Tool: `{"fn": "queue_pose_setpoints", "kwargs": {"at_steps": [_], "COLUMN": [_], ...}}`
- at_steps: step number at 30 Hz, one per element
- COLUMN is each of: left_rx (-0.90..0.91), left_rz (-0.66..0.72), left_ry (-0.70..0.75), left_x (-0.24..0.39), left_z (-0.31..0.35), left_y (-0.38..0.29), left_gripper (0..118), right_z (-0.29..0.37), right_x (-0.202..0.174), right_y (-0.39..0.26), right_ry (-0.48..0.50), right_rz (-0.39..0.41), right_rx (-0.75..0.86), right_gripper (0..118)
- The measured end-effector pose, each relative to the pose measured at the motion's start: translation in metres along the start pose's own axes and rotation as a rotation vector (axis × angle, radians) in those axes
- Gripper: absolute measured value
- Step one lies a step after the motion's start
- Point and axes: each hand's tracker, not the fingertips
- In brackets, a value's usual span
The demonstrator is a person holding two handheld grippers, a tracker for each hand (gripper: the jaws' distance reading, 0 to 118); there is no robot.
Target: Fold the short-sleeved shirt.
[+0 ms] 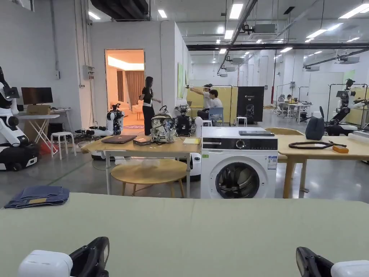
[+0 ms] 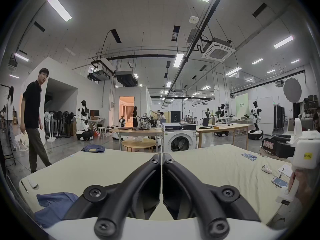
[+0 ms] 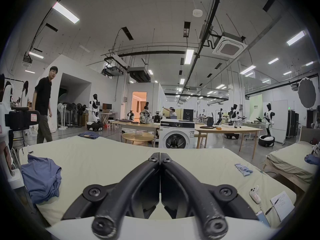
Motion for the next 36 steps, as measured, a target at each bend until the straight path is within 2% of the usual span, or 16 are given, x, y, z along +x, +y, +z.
{"fn": "queue_pose_setpoints", "kwargs": {"at_steps": [12,15,17,18,20,21,28,36], "left_rx": [0.031,0.048,0.018,0.017,0.019,0.019,-0.001,0.006], "left_rz": [0.005,-0.077,-0.120,-0.116,-0.064,-0.029,-0.011,-0.021], "left_ry": [-0.016,0.113,0.076,0.082,0.074,0.049,0.079,0.065], "left_x": [0.011,0.018,0.019,0.020,0.019,0.015,0.010,0.012], "left_z": [0.005,0.007,0.006,0.006,0.009,0.010,0.009,0.012], "left_y": [0.007,0.007,0.009,0.008,0.006,0.004,0.001,0.000], "left_gripper": [0,0,0,0,0,0,0,0], "right_z": [0.006,0.006,0.009,0.010,0.011,0.010,0.014,0.016], "right_x": [-0.008,-0.013,-0.015,-0.015,-0.011,-0.009,-0.016,-0.019], "right_y": [0.004,0.004,0.004,0.004,0.006,0.007,0.004,0.003], "right_ry": [0.006,-0.010,-0.036,-0.051,-0.014,-0.002,-0.011,0.008], "right_rz": [0.012,0.055,0.070,0.040,-0.038,-0.052,0.020,0.042], "right_rx": [0.001,0.001,0.012,0.020,0.029,0.026,0.037,0.029], "right_gripper": [0,0,0,0,0,0,0,0]}}
